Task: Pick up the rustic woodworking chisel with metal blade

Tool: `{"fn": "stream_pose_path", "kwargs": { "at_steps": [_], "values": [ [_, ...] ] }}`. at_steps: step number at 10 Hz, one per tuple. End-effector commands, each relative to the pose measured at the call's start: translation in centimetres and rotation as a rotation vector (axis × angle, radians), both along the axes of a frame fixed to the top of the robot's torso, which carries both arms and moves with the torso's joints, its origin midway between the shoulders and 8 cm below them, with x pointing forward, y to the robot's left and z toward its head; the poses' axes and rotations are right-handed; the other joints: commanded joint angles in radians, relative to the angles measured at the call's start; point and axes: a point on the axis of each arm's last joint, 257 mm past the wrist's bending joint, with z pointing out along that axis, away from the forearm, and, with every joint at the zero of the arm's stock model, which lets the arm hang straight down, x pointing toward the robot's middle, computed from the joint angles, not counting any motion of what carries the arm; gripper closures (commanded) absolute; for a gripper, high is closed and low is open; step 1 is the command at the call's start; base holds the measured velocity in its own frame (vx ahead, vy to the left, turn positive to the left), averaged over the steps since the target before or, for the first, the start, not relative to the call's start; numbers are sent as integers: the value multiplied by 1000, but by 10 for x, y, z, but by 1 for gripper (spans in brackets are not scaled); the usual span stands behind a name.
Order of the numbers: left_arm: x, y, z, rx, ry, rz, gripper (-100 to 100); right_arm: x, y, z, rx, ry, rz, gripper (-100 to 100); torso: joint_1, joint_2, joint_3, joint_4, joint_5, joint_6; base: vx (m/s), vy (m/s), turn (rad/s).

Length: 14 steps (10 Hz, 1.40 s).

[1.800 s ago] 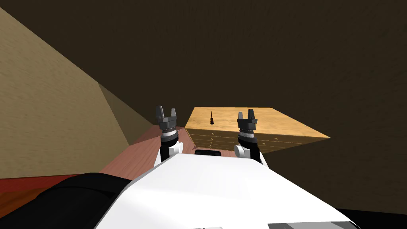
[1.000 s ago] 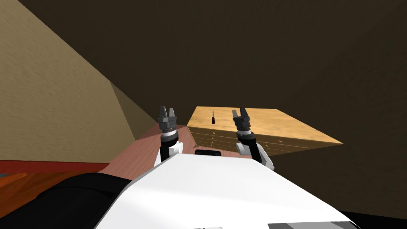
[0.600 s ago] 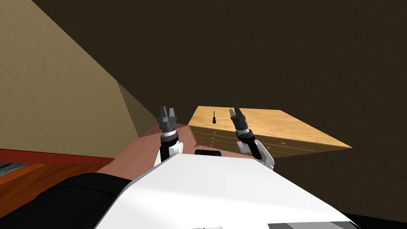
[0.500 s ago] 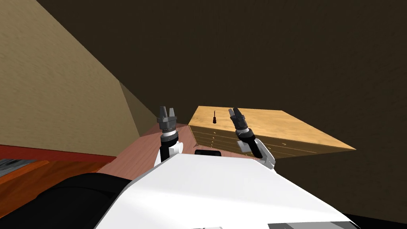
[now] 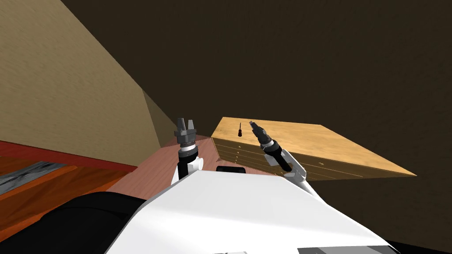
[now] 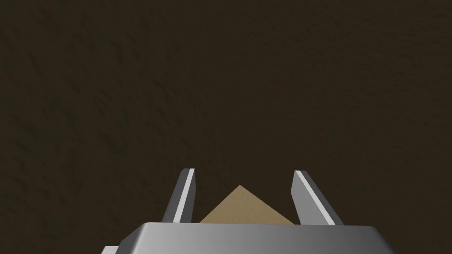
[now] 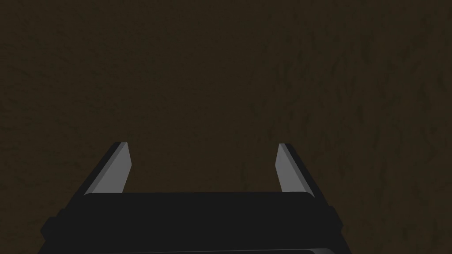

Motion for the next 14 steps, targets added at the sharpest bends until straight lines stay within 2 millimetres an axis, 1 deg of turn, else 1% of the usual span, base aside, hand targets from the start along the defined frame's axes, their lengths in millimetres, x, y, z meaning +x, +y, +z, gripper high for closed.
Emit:
{"fn": "stream_pose_path", "kwargs": {
  "at_steps": [1,2,3,4,5,6,7,8,9,10,11,12,13,14],
  "values": [
    [0,0,0,0,0,0,0,-3,18,-5,-95,-39,33,-100,0,0,0,0,0,0,-22,-7,164],
    [0,0,0,0,0,0,0,-3,18,-8,-118,-38,38,-100,0,0,0,0,0,-1,-19,-10,89],
    [0,0,0,0,0,0,0,-5,31,-13,-192,-75,65,-100,0,0,0,0,0,0,-26,-11,140],
    [0,0,0,0,0,0,0,-6,30,-16,-219,-74,69,-100,0,0,0,0,0,0,-19,-9,100],
    [0,0,0,0,0,0,0,-8,42,-23,-292,-112,96,-100,0,0,0,0,0,0,-21,-7,199],
    [0,0,0,0,0,0,0,-8,41,-27,-320,-111,100,-100,0,0,0,0,0,-1,-20,-9,105],
    [0,0,0,0,0,0,0,-11,52,-35,-394,-150,126,-100,0,0,0,0,0,0,-24,-5,166],
    [0,0,0,0,0,0,0,-11,49,-40,-428,-149,130,-100,0,0,0,0,0,0,-20,-11,104],
    [0,0,0,0,0,0,0,-13,58,-49,-501,-185,157,-100,0,0,0,0,0,0,-25,-12,209],
    [0,0,0,0,0,0,0,-13,55,-55,-542,-186,160,-100,0,0,0,0,0,0,-20,-12,109],
    [0,0,0,0,0,0,0,-15,61,-65,-614,-221,187,-100,0,0,0,0,0,0,-22,-11,206],
    [0,0,0,0,0,0,0,-15,58,-71,-651,-224,188,-100,0,-1,0,0,0,0,-17,-12,110],
    [0,0,0,0,0,0,0,-17,63,-83,-722,-257,215,-100,0,-1,0,0,0,1,-15,-8,252],
    [0,0,0,0,0,0,0,-17,58,-90,-767,-260,216,-100,0,-1,0,0,0,0,-15,-11,100]
  ]
}}
